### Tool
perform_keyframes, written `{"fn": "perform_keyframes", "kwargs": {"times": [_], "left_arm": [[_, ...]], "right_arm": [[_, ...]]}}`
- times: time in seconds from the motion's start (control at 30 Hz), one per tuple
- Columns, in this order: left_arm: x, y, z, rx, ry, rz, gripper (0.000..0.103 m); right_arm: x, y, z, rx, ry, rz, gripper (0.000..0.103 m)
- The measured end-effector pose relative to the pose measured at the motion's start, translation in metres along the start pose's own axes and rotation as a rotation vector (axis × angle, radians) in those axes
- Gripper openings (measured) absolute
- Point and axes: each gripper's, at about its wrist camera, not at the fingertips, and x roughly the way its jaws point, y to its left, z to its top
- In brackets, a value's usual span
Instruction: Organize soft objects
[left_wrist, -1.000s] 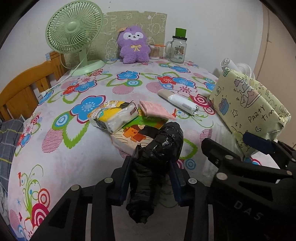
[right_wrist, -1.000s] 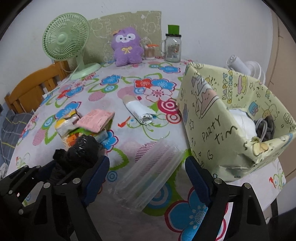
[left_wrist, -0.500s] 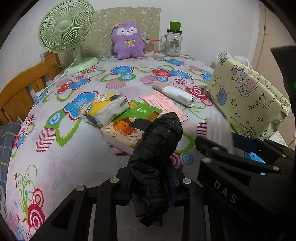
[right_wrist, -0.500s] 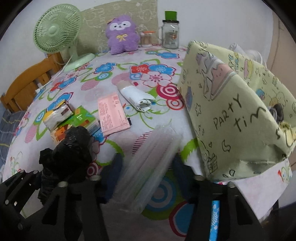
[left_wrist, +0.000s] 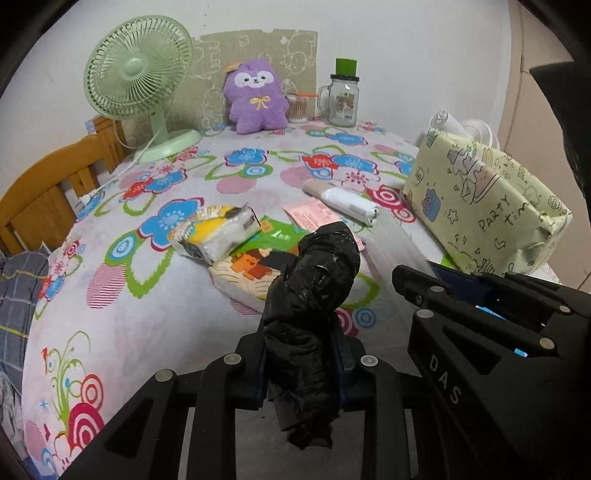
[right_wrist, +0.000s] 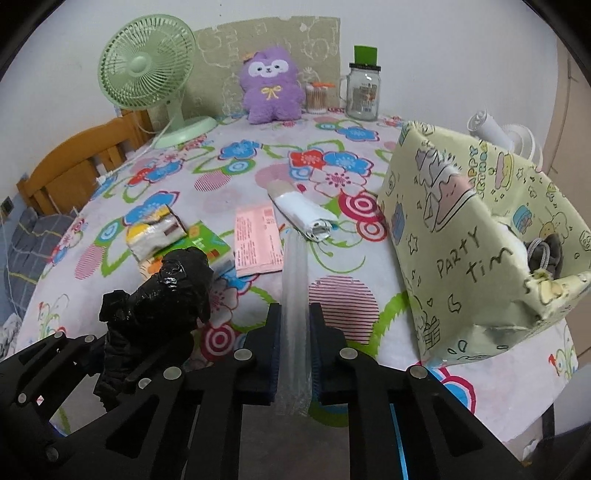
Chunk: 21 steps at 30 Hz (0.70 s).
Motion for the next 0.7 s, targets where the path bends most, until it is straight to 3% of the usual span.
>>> {"fn": "perform_keyframes", "kwargs": {"times": [0.7], "left_arm": [[-0.043,0.002,0.017,-0.017,-0.094,0.005,0.026]], "right_arm": [[-0.049,0.005,0.017,-0.004,-0.102,0.022,0.017]]}}
